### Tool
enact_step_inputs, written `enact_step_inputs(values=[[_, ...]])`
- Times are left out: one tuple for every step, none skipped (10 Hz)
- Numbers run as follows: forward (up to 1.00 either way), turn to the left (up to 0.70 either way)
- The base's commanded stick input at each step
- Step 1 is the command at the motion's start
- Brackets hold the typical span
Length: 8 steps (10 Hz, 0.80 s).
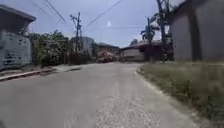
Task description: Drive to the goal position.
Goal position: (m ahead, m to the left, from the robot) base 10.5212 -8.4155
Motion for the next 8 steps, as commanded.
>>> enact_step_inputs(values=[[1.0,0.01],[1.0,0.01],[1.0,0.01],[1.0,0.01],[1.0,0.01],[1.0,-0.14],[1.0,-0.39],[1.0,-0.39]])
